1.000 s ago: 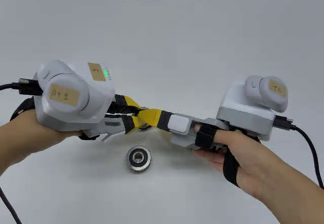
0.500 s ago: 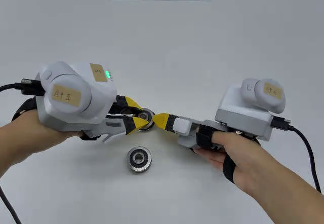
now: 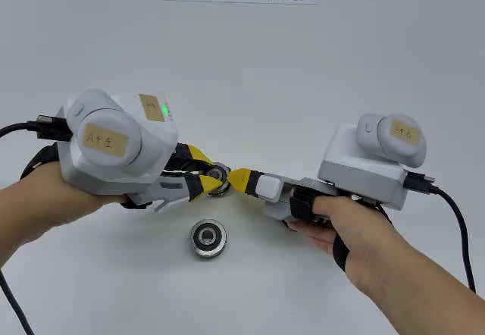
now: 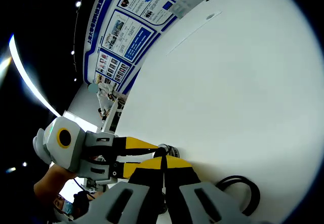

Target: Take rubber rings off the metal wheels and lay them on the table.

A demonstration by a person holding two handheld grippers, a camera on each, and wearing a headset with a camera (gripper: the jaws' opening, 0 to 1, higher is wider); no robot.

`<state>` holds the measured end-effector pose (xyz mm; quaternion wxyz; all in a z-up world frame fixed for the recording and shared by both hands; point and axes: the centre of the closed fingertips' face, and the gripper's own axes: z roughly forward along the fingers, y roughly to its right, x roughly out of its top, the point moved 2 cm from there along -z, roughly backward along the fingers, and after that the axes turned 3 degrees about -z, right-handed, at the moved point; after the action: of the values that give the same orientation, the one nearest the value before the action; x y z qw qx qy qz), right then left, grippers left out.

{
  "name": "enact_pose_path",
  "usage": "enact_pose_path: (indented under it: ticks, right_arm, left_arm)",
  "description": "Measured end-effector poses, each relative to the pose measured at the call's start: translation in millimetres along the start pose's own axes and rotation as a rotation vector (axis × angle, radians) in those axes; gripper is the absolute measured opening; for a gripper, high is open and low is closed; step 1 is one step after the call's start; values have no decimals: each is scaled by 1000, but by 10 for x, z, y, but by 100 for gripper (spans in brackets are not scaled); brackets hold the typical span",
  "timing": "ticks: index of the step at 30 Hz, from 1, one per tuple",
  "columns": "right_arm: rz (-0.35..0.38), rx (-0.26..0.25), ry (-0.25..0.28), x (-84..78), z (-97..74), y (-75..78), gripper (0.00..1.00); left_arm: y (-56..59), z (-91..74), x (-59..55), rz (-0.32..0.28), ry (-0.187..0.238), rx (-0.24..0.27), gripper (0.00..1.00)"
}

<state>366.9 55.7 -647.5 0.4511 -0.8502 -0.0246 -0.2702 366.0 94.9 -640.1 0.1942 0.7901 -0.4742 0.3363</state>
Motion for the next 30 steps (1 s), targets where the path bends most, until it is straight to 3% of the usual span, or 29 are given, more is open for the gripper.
enact_pose_path:
  ticks: [30]
  right_arm:
    - [-63,22,-16,4,-4,-112,1]
  left_arm:
    - [-6,-3,6,-7,10,4,13]
